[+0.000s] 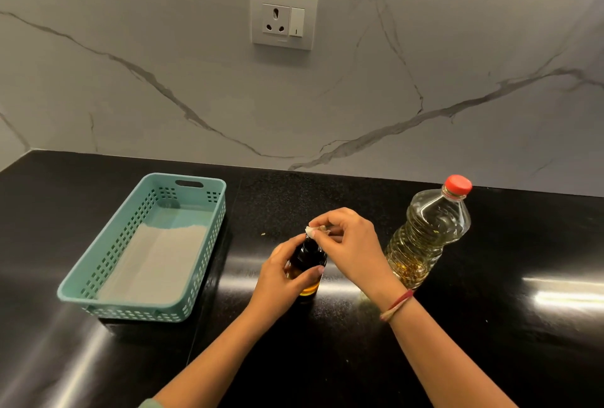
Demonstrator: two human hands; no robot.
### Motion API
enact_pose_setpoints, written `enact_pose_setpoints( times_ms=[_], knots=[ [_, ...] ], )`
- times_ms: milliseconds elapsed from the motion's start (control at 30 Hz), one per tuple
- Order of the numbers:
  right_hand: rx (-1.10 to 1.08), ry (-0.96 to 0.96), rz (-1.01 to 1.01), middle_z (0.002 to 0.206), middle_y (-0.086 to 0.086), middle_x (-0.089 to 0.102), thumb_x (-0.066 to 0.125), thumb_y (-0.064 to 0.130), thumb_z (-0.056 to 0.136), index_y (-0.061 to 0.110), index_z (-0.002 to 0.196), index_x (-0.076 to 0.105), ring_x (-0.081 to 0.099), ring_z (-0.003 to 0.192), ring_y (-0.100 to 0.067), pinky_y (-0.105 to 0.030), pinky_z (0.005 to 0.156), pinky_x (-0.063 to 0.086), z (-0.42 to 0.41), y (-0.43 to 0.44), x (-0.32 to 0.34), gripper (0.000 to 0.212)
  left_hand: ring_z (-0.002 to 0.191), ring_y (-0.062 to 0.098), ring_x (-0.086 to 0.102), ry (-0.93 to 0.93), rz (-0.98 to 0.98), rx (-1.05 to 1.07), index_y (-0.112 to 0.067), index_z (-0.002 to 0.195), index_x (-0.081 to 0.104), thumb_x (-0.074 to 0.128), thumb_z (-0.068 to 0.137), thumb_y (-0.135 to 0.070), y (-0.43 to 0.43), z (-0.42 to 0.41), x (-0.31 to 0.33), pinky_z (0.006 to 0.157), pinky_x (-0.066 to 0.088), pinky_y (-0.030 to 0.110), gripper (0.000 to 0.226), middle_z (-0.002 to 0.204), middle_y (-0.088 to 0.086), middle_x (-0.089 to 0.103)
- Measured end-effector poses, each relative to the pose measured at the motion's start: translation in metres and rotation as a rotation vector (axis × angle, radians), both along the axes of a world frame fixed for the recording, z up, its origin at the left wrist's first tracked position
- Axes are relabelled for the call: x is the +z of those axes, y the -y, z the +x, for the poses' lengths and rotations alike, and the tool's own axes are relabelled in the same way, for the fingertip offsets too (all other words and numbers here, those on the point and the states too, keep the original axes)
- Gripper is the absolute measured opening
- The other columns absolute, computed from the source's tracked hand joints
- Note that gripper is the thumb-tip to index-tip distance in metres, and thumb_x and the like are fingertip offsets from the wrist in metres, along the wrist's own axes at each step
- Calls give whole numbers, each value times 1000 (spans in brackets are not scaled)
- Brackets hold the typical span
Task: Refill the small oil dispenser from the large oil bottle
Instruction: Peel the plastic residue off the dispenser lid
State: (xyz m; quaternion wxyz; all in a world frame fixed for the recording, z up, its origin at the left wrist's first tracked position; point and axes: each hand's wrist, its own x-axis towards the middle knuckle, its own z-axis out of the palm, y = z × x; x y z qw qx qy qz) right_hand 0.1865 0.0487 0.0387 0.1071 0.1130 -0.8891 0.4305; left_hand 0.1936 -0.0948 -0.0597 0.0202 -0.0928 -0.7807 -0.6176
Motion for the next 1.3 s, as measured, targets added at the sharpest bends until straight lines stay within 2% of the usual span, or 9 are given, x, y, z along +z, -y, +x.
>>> enact_pose_setpoints(
  times_ms=[67,167,300,367,567,700,867,967,1300],
  knots=[
    [-13,-5,27,97,3,63,71,22,84,17,92,74,65,84,-9,-28,76,58,-1,0,0,10,117,5,56,-1,15,-12,-55,125,51,74,72,-53,-3,-5,-1,101,48,42,58,121,-17,58],
    [-49,-34,90,95,1,66,72,19,83,17,91,75,65,85,-11,-32,77,58,-3,0,-3,9,118,6,56,-13,47,-15,-61,120,51,74,70,-54,-9,-10,0,101,49,43,55,119,-26,57],
    [-94,-100,171,98,0,70,67,15,87,17,104,71,66,91,-11,-33,83,56,-3,0,-3,17,113,7,61,-10,141,29,-53,118,58,71,70,-62,-19,-12,2,97,51,43,51,118,-12,63],
    [-104,-130,210,102,0,71,63,16,90,18,113,67,66,95,-12,-30,86,54,0,3,-3,24,111,9,62,-11,164,57,-45,120,61,71,72,-57,-22,-12,1,95,52,44,50,117,-8,65],
    [-73,-322,472,83,1,71,67,7,81,15,90,72,65,81,-15,-28,69,56,12,6,-5,13,113,9,62,-10,192,99,-45,117,64,72,74,-44,-25,-13,-1,97,51,44,43,117,-7,66],
    [-53,-317,467,91,0,72,66,5,79,14,96,71,65,87,-16,-26,76,53,17,0,-9,20,116,9,60,11,223,97,-40,120,64,73,75,-42,-28,-12,-2,99,50,44,46,120,-7,66],
    [-81,-293,462,89,-3,71,67,1,80,11,94,72,65,84,-20,-31,74,54,5,0,-10,18,114,12,61,56,246,108,-36,119,64,73,75,-41,-31,-13,-5,98,50,45,46,119,-2,66],
    [-49,-281,504,93,-6,70,67,-2,79,9,97,72,65,88,-23,-33,77,55,-2,3,-11,22,114,12,62,52,243,118,-37,119,64,73,75,-41,-32,-14,-6,98,51,45,45,118,-3,66],
    [-33,-316,513,99,-1,69,68,0,75,11,106,69,63,93,-17,-25,81,53,17,-9,-20,33,115,6,58,-7,215,135,-47,114,63,66,79,-42,-35,-9,-1,100,50,41,36,118,-10,64]
  ],
)
